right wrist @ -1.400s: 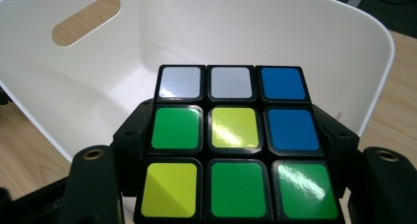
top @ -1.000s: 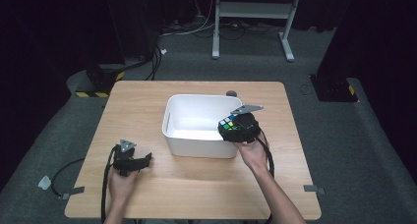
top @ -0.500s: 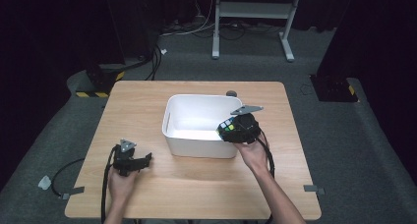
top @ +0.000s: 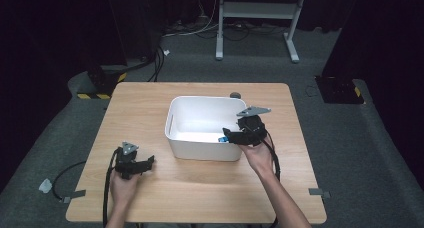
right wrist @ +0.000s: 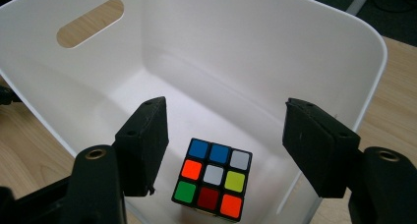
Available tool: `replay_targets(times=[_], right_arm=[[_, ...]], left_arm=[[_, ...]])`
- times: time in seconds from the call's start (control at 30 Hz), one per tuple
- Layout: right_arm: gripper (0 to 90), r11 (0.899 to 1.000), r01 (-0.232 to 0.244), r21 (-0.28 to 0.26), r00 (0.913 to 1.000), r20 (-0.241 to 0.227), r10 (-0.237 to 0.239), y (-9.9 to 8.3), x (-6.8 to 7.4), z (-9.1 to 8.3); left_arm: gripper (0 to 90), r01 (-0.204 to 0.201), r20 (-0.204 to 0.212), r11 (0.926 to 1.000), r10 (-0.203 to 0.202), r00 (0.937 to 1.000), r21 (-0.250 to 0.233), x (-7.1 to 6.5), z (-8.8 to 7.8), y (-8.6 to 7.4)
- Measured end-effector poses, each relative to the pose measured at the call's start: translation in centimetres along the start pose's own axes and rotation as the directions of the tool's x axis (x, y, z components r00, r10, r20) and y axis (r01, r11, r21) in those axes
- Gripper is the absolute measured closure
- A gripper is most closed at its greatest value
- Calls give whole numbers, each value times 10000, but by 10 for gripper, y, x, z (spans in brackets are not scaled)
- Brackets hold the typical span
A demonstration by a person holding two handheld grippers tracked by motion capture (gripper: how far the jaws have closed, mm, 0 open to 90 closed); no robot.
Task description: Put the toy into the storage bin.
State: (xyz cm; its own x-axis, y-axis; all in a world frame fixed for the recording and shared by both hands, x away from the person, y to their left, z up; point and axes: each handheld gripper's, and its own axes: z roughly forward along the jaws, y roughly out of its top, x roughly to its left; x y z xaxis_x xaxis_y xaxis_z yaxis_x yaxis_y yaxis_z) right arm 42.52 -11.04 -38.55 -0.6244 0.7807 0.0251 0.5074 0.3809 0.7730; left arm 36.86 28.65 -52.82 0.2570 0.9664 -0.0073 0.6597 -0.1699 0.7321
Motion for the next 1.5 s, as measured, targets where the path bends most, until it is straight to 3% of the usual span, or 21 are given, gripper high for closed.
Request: replay_targets(times=[1.5], right_arm=[[336, 9949, -418, -918, 9989, 152, 434, -1, -15, -30]], left_arm=[[171, -8, -3, 10000, 8, 10000, 4, 0, 0, 0]])
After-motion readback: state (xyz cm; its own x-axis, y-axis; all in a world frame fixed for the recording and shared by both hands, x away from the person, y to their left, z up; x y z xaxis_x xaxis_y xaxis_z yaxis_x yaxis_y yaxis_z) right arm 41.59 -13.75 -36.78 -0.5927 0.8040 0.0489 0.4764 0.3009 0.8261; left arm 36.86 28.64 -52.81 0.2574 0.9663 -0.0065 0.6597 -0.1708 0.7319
